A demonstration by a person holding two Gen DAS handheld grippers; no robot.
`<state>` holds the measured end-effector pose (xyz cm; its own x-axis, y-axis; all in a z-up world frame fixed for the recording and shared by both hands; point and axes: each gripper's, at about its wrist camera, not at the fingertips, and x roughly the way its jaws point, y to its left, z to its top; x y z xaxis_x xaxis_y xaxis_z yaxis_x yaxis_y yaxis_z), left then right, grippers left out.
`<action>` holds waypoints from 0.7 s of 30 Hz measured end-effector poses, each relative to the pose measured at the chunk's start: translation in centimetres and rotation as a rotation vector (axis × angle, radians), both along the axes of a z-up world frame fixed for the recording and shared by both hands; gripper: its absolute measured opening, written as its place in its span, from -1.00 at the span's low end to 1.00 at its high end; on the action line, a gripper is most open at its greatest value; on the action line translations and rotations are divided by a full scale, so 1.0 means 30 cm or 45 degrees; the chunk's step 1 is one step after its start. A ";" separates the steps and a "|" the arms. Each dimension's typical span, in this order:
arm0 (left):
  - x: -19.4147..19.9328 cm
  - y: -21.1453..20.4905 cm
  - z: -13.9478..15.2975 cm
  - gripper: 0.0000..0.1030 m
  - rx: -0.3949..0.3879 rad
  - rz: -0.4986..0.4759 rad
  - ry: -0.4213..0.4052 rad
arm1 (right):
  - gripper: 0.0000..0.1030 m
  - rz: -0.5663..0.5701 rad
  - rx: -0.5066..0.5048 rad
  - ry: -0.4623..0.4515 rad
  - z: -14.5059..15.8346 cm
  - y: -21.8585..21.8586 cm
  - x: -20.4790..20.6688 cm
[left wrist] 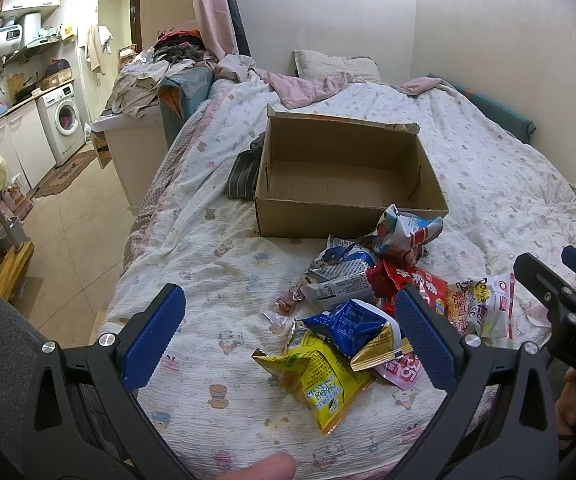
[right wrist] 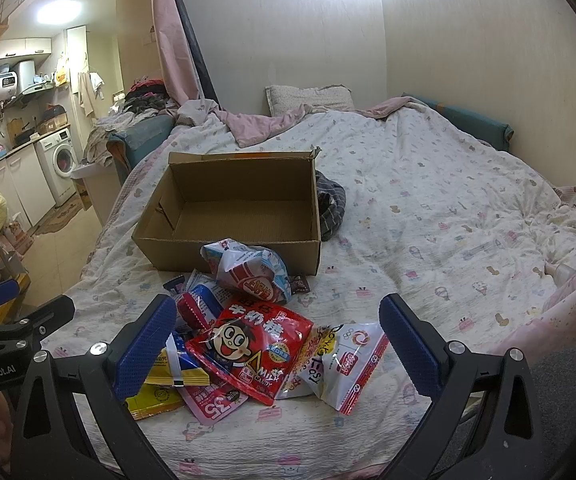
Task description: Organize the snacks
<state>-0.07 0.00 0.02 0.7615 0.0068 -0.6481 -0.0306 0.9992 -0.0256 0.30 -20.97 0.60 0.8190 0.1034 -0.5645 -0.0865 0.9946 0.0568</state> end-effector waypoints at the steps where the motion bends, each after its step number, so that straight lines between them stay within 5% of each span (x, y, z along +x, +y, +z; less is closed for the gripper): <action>1: -0.001 0.001 0.000 1.00 -0.001 0.000 0.001 | 1.00 0.001 0.001 0.001 -0.001 0.000 0.001; 21: -0.007 -0.002 0.001 1.00 0.001 -0.001 0.003 | 1.00 -0.001 0.002 0.004 0.001 -0.001 0.005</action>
<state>-0.29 -0.05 0.04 0.7598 0.0070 -0.6501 -0.0303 0.9992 -0.0246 0.46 -21.01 0.62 0.8172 0.1035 -0.5671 -0.0853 0.9946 0.0586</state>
